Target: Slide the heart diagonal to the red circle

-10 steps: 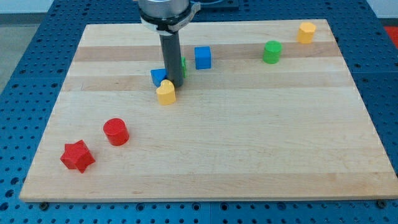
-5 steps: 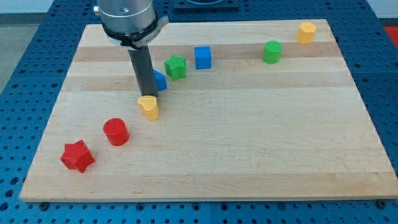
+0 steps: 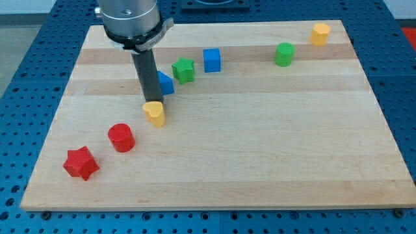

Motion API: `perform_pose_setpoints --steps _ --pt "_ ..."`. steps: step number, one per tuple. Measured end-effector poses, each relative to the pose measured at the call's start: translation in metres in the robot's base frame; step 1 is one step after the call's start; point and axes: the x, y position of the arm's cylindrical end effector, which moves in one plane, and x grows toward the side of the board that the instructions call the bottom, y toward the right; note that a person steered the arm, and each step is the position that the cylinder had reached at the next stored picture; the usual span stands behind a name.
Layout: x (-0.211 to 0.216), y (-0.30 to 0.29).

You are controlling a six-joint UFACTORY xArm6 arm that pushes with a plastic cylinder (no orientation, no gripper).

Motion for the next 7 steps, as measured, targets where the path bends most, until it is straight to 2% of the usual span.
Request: perform_pose_setpoints --steps 2,4,5,7 --pt "-0.009 -0.004" --pt "-0.019 -0.042" --pt "-0.041 -0.052" --pt "-0.05 -0.028"
